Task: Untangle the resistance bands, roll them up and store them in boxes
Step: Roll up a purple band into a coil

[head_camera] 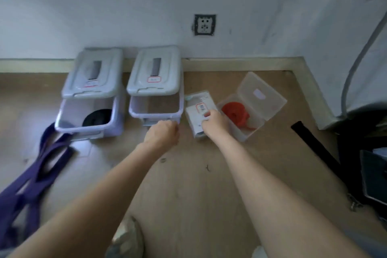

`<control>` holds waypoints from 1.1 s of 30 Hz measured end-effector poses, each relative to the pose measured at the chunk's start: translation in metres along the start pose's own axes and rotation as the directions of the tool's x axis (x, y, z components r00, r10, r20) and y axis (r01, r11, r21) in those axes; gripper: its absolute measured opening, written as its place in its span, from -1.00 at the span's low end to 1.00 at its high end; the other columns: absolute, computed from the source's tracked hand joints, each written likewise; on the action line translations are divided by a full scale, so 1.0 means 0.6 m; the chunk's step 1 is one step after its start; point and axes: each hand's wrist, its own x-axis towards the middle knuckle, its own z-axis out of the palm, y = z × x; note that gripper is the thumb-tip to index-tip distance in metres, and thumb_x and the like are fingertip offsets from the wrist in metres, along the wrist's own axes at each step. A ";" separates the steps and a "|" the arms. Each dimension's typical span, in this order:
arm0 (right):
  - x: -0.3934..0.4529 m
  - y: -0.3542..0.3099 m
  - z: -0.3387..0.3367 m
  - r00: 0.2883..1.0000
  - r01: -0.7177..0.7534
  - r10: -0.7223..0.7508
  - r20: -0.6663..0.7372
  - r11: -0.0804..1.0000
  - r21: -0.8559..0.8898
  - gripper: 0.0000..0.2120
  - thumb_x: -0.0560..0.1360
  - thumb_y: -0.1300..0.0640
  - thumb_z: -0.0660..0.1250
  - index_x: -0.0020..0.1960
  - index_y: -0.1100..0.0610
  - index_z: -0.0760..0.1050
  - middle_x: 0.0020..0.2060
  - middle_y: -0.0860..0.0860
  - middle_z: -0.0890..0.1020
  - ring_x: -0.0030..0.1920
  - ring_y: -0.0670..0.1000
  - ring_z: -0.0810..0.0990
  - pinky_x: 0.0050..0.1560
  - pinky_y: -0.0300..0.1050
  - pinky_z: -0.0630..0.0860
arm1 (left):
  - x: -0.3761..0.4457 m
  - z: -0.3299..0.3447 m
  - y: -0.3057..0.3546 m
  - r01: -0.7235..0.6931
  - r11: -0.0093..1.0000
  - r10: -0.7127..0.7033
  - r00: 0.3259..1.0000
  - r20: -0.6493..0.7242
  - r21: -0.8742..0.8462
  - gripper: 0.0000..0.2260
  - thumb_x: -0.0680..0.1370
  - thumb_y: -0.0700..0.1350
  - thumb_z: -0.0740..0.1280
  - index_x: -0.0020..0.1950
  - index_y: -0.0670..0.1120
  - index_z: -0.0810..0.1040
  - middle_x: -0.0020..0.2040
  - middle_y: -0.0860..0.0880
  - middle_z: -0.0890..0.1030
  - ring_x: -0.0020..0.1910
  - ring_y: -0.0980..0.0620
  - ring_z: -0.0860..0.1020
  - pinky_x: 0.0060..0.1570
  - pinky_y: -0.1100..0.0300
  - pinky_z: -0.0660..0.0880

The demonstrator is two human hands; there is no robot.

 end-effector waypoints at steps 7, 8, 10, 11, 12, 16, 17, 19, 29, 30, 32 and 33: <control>-0.165 -0.134 0.173 0.899 0.275 -0.288 0.330 0.958 0.084 -0.69 0.45 0.29 0.20 0.17 0.15 0.50 0.03 0.17 0.61 0.10 0.19 0.55 -0.06 -0.12 0.49 | -0.234 -0.019 -0.239 0.334 0.943 -0.334 0.943 0.008 -0.005 -0.78 0.53 -0.20 0.20 0.11 -0.19 0.55 0.10 -0.18 0.59 0.10 -0.16 0.53 0.02 0.10 0.42; -0.176 -0.139 0.198 0.879 0.283 -0.295 0.376 0.955 0.087 -0.69 0.45 0.30 0.20 0.16 0.15 0.50 -0.03 0.15 0.60 0.01 0.16 0.56 -0.10 -0.12 0.49 | -0.250 -0.013 -0.268 0.363 0.932 -0.363 0.932 0.010 0.004 -0.78 0.53 -0.20 0.20 0.12 -0.18 0.54 0.11 -0.17 0.59 0.10 -0.15 0.53 0.01 0.11 0.42; -0.181 -0.146 0.250 0.840 0.302 -0.291 0.459 0.952 0.050 -0.67 0.45 0.31 0.17 0.16 0.14 0.50 -0.06 0.14 0.58 -0.11 0.04 0.47 -0.15 -0.15 0.44 | -0.268 0.005 -0.323 0.417 0.909 -0.417 0.909 0.012 0.004 -0.74 0.54 -0.18 0.19 0.20 -0.15 0.50 0.19 -0.15 0.55 0.17 -0.14 0.49 0.05 0.10 0.41; -0.178 -0.151 0.278 0.824 0.326 -0.293 0.485 0.945 0.017 -0.66 0.45 0.32 0.16 0.18 0.14 0.50 -0.07 0.13 0.56 -0.11 0.02 0.44 -0.11 -0.13 0.45 | -0.272 0.015 -0.351 0.438 0.899 -0.438 0.899 0.011 0.009 -0.71 0.55 -0.17 0.19 0.26 -0.13 0.45 0.24 -0.14 0.50 0.22 -0.15 0.45 0.10 0.07 0.39; -0.174 -0.157 0.306 0.806 0.356 -0.297 0.513 0.934 -0.019 -0.65 0.45 0.32 0.17 0.19 0.14 0.49 -0.08 0.13 0.56 -0.10 0.03 0.45 -0.04 -0.10 0.45 | -0.274 0.027 -0.378 0.455 0.890 -0.455 0.890 0.010 0.026 -0.68 0.56 -0.15 0.19 0.31 -0.12 0.40 0.29 -0.13 0.45 0.26 -0.15 0.40 0.14 0.04 0.37; -0.155 -0.198 0.419 0.727 0.445 -0.288 0.623 0.889 -0.108 -0.59 0.49 0.30 0.18 0.31 0.11 0.41 0.09 0.13 0.57 0.14 0.14 0.50 0.02 -0.23 0.34 | -0.260 0.056 -0.488 0.499 0.865 -0.497 0.866 -0.056 0.044 -0.57 0.55 -0.10 0.25 0.40 -0.13 0.27 0.40 -0.14 0.31 0.36 -0.16 0.29 0.27 -0.01 0.31; -0.150 -0.214 0.444 0.713 0.457 -0.289 0.639 0.882 -0.111 -0.57 0.49 0.29 0.19 0.35 0.11 0.38 0.17 0.13 0.53 0.18 0.13 0.48 0.06 -0.22 0.35 | -0.251 0.060 -0.515 0.511 0.859 -0.507 0.859 -0.073 0.032 -0.53 0.54 -0.09 0.26 0.42 -0.14 0.24 0.43 -0.14 0.27 0.39 -0.16 0.26 0.30 -0.01 0.28; -0.135 -0.247 0.494 0.696 0.493 -0.321 0.642 0.864 -0.102 -0.49 0.48 0.29 0.21 0.42 0.12 0.29 0.31 0.14 0.41 0.24 0.14 0.44 0.19 -0.16 0.35 | -0.225 0.069 -0.565 0.510 0.860 -0.508 0.857 -0.092 0.010 -0.43 0.53 -0.07 0.27 0.47 -0.16 0.13 0.50 -0.15 0.17 0.47 -0.15 0.14 0.38 -0.01 0.17; -0.064 -0.321 0.622 0.704 0.664 -0.438 0.558 0.685 -0.300 -0.34 0.47 0.14 0.34 0.48 -0.02 0.14 0.32 0.13 0.25 0.26 0.18 0.33 0.26 0.02 0.35 | -0.194 0.126 -0.641 0.448 0.868 -0.419 0.892 0.170 -0.213 -0.52 0.46 -0.02 0.36 0.33 -0.07 0.32 0.07 -0.12 0.60 0.07 -0.12 0.52 0.12 0.06 0.39; -0.066 -0.319 0.615 0.689 0.705 -0.454 0.565 0.600 -0.377 -0.45 0.46 0.11 0.36 0.41 0.04 0.29 0.26 0.13 0.29 0.23 0.17 0.35 0.21 0.00 0.36 | -0.206 0.125 -0.639 0.437 0.865 -0.417 0.900 0.128 -0.247 -0.58 0.46 -0.03 0.36 0.28 -0.06 0.36 0.05 -0.11 0.60 -0.02 -0.08 0.53 0.00 0.10 0.43; -0.077 -0.310 0.592 0.693 0.705 -0.413 0.591 0.561 -0.435 -0.59 0.45 0.08 0.39 0.26 0.15 0.45 0.19 0.13 0.33 0.17 0.17 0.40 0.14 -0.03 0.40 | -0.224 0.104 -0.632 0.406 0.861 -0.432 0.901 -0.022 -0.305 -0.70 0.45 -0.02 0.39 0.11 -0.04 0.41 -0.01 -0.05 0.57 -0.12 0.01 0.47 -0.16 0.17 0.37; -0.088 -0.304 0.576 0.700 0.688 -0.388 0.599 0.592 -0.420 -0.63 0.45 0.07 0.39 0.21 0.17 0.48 0.17 0.13 0.34 0.14 0.17 0.43 0.10 -0.06 0.40 | -0.231 0.088 -0.627 0.375 0.884 -0.414 0.905 -0.096 -0.280 -0.68 0.42 0.02 0.42 0.06 -0.03 0.38 -0.01 -0.04 0.54 -0.10 0.02 0.46 -0.17 0.19 0.35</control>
